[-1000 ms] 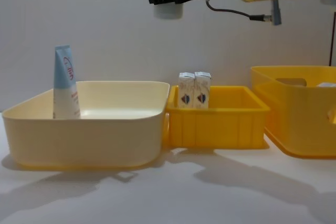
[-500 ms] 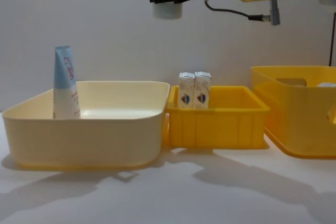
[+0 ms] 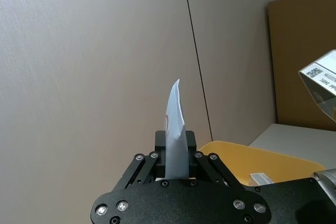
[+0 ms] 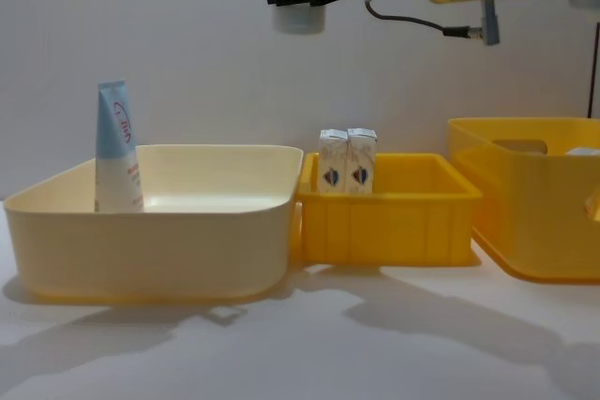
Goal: Bimanual collaborative sorting of washing and personal care products
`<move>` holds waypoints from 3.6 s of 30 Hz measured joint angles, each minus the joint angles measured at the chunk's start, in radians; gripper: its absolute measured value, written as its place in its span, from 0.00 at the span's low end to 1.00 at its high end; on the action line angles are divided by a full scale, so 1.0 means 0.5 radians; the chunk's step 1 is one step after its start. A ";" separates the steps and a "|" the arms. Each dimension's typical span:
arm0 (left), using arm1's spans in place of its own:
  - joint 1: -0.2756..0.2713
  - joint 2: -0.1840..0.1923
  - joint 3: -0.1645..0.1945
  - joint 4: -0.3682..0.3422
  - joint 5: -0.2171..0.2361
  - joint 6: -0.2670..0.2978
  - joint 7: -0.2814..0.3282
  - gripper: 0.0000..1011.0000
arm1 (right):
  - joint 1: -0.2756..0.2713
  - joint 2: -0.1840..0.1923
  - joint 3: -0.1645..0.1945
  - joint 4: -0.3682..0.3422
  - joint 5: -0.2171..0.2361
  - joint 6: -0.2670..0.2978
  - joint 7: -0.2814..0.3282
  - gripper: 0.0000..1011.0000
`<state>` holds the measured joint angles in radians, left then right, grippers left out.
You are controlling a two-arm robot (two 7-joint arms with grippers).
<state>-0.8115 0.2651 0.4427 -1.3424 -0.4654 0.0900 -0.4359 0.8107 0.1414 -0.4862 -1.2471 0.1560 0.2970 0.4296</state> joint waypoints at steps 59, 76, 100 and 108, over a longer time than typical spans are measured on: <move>0.000 0.000 0.000 0.000 -0.001 0.000 0.000 0.99 | -0.078 0.145 0.102 -0.172 -0.018 0.060 -0.116 0.64; 0.000 0.000 0.000 0.000 0.000 0.000 0.000 0.99 | -0.133 0.331 0.228 -0.331 -0.154 0.302 -0.304 0.64; 0.000 0.000 0.000 0.000 0.000 0.000 0.000 0.99 | 0.203 0.499 0.241 0.099 -0.360 0.832 -0.288 0.64; 0.000 0.000 0.000 0.000 0.000 0.000 0.000 0.99 | 0.361 0.464 0.184 0.378 -0.377 0.915 -0.160 0.64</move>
<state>-0.8115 0.2649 0.4427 -1.3426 -0.4655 0.0902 -0.4358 0.9909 0.3736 -0.3944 -1.0580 -0.0323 0.7545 0.3498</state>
